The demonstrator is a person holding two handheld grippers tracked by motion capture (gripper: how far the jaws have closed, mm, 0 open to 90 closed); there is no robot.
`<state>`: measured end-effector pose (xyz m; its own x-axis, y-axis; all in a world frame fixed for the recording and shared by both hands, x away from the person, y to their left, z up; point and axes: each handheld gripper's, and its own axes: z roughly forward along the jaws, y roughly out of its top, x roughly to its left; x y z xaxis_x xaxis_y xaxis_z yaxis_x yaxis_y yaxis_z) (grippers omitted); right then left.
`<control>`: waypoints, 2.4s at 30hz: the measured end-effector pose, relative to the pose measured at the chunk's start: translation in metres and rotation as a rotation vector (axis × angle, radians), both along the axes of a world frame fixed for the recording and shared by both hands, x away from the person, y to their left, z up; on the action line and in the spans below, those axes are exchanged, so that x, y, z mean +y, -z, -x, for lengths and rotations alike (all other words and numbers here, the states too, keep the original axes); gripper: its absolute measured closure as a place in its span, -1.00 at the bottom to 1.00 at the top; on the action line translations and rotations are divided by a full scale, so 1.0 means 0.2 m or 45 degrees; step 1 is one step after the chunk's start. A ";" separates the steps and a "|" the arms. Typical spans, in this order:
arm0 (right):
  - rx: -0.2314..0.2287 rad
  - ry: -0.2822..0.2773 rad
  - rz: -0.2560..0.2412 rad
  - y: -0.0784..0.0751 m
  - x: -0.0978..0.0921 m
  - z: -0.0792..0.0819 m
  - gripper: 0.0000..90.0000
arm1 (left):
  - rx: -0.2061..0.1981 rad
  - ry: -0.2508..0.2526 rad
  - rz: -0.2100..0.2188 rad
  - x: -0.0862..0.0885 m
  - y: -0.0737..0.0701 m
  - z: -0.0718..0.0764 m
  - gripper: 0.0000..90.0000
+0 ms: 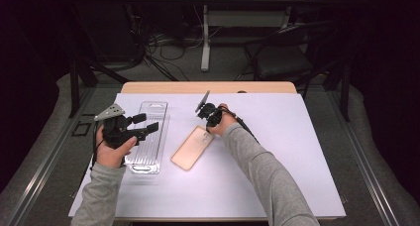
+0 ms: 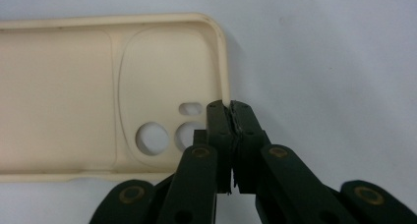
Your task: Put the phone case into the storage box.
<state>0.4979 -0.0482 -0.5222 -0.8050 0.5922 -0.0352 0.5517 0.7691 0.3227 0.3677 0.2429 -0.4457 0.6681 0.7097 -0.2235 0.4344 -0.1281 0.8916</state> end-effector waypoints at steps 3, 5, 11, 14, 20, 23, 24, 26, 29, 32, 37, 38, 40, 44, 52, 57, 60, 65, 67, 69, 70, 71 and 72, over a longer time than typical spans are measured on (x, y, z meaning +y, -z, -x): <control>-0.020 -0.011 -0.022 -0.01 0.00 0.01 0.98 | -0.006 -0.003 -0.004 0.00 0.00 0.00 -0.34; -0.031 -0.012 -0.021 -0.03 0.00 0.02 0.98 | -0.008 -0.003 -0.003 0.00 0.00 0.00 -0.34; -0.069 -0.033 -0.042 -0.06 -0.01 0.04 0.98 | -0.008 -0.003 0.002 0.00 0.00 0.00 -0.34; -0.078 -0.024 -0.055 -0.09 -0.02 0.05 0.98 | -0.008 -0.004 0.001 0.00 0.00 0.00 -0.34; -0.107 -0.025 -0.081 -0.13 -0.05 0.07 0.98 | -0.010 -0.009 0.003 0.01 -0.01 0.00 -0.34; -0.115 -0.017 -0.103 -0.15 -0.07 0.08 0.98 | -0.009 -0.008 0.003 0.00 -0.01 0.00 -0.34; -0.126 -0.016 -0.110 -0.16 -0.08 0.09 0.98 | -0.012 -0.004 0.001 0.00 -0.01 0.00 -0.34; -0.139 -0.014 -0.120 -0.17 -0.09 0.10 0.98 | -0.012 -0.001 -0.006 0.00 -0.01 0.00 -0.34; -0.153 -0.019 -0.128 -0.19 -0.11 0.13 0.98 | -0.014 0.001 -0.006 -0.01 -0.01 0.01 -0.34; -0.176 -0.016 -0.148 -0.20 -0.13 0.15 0.98 | -0.013 0.002 -0.004 -0.01 -0.01 0.01 -0.34; -0.201 -0.020 -0.172 -0.22 -0.17 0.20 0.98 | -0.007 0.016 -0.008 -0.02 -0.01 0.01 -0.34; -0.207 -0.016 -0.181 -0.22 -0.18 0.22 0.98 | -0.007 0.017 -0.008 -0.03 -0.01 0.01 -0.34; -0.215 -0.013 -0.194 -0.23 -0.20 0.24 0.98 | -0.004 0.021 -0.008 -0.03 -0.01 0.01 -0.34; -0.238 -0.013 -0.211 -0.23 -0.24 0.27 0.98 | -0.007 0.033 -0.017 -0.05 -0.01 0.02 -0.34; -0.306 0.014 -0.268 -0.27 -0.33 0.36 0.97 | -0.014 0.060 -0.019 -0.09 -0.02 0.03 -0.35; -0.355 0.020 -0.274 -0.29 -0.38 0.42 0.97 | -0.004 0.086 -0.016 -0.12 -0.02 0.04 -0.35; -0.393 0.034 -0.265 -0.29 -0.40 0.46 0.97 | -0.006 0.093 -0.015 -0.13 -0.02 0.04 -0.36; -0.448 0.033 -0.254 -0.29 -0.41 0.51 0.97 | 0.004 0.108 -0.019 -0.15 -0.02 0.05 -0.38; -0.474 0.034 -0.260 -0.29 -0.41 0.53 0.97 | 0.013 0.112 -0.022 -0.16 -0.01 0.05 -0.42; -0.494 0.035 -0.251 -0.29 -0.41 0.55 0.97 | 0.023 0.128 -0.019 -0.17 -0.01 0.05 -0.44; -0.507 0.035 -0.251 -0.29 -0.41 0.56 0.97 | 0.027 0.127 -0.014 -0.18 -0.01 0.05 -0.44; -0.523 0.039 -0.253 -0.29 -0.41 0.57 0.97 | 0.023 0.132 -0.019 -0.18 -0.01 0.05 -0.44; -0.531 0.038 -0.248 -0.29 -0.40 0.57 0.97 | 0.024 0.136 -0.021 -0.19 -0.01 0.05 -0.44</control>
<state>0.3832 -0.1288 -0.4638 -0.7281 0.6428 -0.2383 0.3651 0.6578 0.6588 0.3570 0.2057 -0.4436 0.7360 0.6382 -0.2258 0.4341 -0.1890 0.8808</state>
